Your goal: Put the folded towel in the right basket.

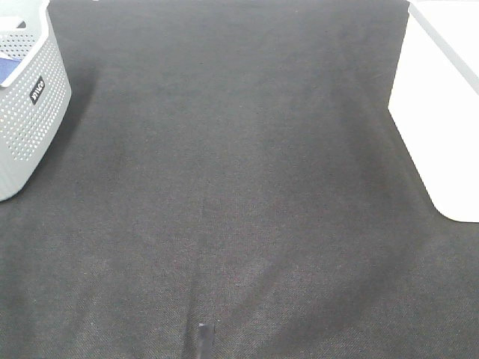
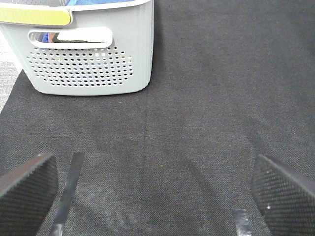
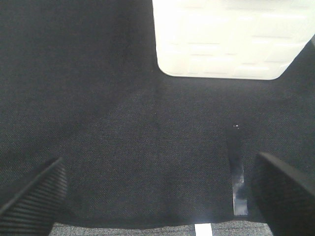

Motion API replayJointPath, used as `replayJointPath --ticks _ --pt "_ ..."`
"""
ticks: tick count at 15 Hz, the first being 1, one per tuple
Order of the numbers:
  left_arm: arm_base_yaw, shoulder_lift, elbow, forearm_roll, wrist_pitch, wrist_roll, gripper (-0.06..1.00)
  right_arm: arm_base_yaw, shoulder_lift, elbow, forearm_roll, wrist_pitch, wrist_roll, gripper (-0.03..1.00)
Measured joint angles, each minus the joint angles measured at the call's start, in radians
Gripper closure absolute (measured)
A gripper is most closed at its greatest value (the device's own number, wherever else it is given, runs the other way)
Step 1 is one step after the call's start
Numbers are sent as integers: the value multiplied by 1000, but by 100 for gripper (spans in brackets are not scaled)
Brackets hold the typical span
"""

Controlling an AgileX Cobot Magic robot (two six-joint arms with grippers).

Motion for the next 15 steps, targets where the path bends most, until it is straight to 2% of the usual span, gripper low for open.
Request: replayJointPath --ticks 15 --pt "0 0 0 0 0 0 -5 0 0 6 21 -1 27 1"
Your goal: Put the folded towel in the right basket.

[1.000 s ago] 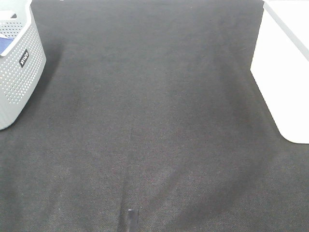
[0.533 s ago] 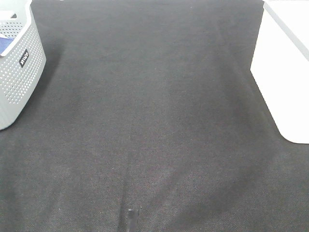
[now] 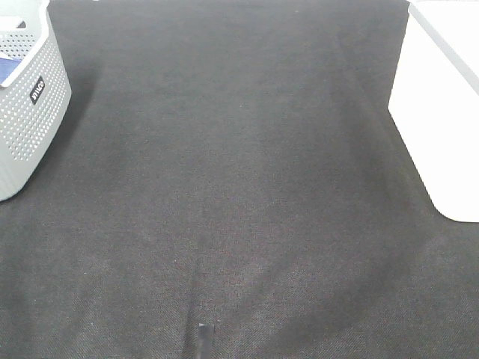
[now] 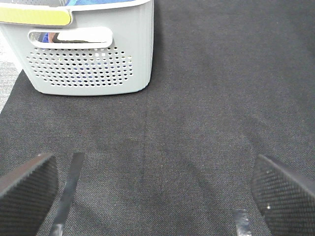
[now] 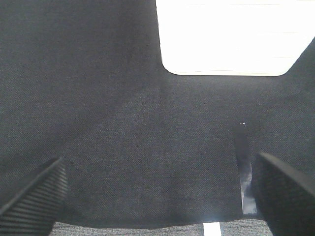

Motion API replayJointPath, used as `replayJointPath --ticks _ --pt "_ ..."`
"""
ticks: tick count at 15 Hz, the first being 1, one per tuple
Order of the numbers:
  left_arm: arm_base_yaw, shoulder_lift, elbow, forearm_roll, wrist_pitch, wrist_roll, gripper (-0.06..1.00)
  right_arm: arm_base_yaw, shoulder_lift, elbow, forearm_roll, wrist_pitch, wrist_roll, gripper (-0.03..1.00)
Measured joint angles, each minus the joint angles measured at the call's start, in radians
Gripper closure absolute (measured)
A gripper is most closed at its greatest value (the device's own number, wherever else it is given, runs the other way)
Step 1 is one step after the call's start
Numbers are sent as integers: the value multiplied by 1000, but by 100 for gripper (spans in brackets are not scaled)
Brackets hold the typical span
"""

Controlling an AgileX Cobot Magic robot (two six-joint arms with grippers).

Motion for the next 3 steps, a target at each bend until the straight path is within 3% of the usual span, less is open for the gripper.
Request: replayJointPath --ticks 3 --pt "0 0 0 0 0 0 -5 0 0 0 0 -5 0 1"
